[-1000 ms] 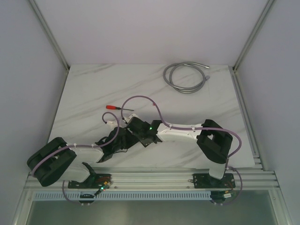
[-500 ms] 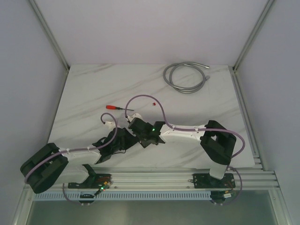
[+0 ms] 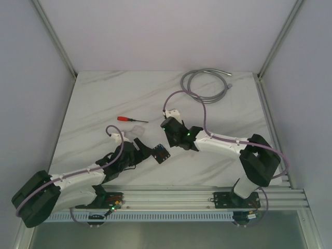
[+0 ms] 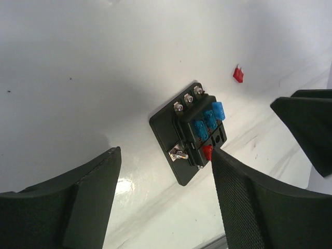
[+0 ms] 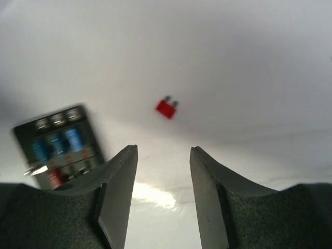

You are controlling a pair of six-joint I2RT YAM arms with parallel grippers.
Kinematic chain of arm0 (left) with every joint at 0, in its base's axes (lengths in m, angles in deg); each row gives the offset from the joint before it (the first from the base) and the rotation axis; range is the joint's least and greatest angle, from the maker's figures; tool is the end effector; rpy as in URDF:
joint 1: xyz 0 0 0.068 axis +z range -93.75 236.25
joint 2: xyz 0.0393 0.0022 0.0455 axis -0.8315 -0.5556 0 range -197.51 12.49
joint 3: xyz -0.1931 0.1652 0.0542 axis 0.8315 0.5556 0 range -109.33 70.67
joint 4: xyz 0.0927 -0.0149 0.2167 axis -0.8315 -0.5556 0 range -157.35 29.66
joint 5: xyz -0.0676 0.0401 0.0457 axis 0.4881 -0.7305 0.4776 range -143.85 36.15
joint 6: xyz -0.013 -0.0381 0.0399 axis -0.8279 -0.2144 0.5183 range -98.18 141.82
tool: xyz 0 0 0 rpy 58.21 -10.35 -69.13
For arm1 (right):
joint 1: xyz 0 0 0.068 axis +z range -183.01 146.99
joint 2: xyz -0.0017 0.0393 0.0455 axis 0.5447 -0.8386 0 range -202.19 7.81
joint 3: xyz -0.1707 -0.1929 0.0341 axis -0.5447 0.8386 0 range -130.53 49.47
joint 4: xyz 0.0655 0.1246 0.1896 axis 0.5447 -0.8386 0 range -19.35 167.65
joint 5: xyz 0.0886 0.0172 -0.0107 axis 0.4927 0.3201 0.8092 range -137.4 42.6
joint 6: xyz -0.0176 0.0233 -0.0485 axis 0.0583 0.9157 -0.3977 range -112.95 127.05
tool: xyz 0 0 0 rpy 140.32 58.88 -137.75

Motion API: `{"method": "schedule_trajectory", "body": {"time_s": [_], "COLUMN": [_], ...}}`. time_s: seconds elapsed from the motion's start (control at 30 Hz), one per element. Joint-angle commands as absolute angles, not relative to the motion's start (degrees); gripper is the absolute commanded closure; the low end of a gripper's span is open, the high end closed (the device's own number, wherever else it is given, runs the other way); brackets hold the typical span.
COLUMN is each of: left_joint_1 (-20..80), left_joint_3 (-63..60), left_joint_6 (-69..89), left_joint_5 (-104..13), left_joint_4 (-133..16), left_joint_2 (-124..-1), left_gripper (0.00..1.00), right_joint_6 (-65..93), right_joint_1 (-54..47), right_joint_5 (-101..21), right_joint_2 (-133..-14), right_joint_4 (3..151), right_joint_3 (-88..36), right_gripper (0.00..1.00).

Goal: Snap on the fuse box
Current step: Install the fuse at the fuse box base.

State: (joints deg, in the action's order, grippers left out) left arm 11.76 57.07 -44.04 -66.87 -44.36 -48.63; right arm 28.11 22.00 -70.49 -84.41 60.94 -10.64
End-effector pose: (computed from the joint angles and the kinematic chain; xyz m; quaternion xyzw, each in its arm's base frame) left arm 0.1391 -0.1242 0.1538 -0.2152 0.8417 -0.3418 0.3583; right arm 0.1955 0.2523 0.2159 -0.2003 0.8978 0.0648 0.3869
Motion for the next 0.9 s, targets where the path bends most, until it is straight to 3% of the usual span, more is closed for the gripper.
{"method": "schedule_trajectory", "body": {"time_s": [0.0, 0.43, 0.87], "left_joint_1": [12.2, 12.5, 12.5], "left_joint_3": [57.1, 56.7, 56.5], "left_joint_6": [-41.9, -41.3, -41.3], "left_joint_5": [-70.1, -70.0, -69.8], "left_joint_4": [-48.2, -48.8, -48.9], "left_joint_2": [-46.1, -45.8, -46.1], "left_gripper": [0.18, 0.03, 0.0], "right_joint_6": [31.1, 33.9, 35.3], "right_joint_1": [19.1, 16.6, 15.2], "right_joint_5": [-73.1, -73.5, -72.3], "right_joint_2": [-86.1, -92.8, -91.7], "right_joint_4": [66.9, 73.9, 73.1], "right_joint_3": [-7.7, -7.6, -2.8], "right_gripper": [0.47, 0.46, 0.58]}}
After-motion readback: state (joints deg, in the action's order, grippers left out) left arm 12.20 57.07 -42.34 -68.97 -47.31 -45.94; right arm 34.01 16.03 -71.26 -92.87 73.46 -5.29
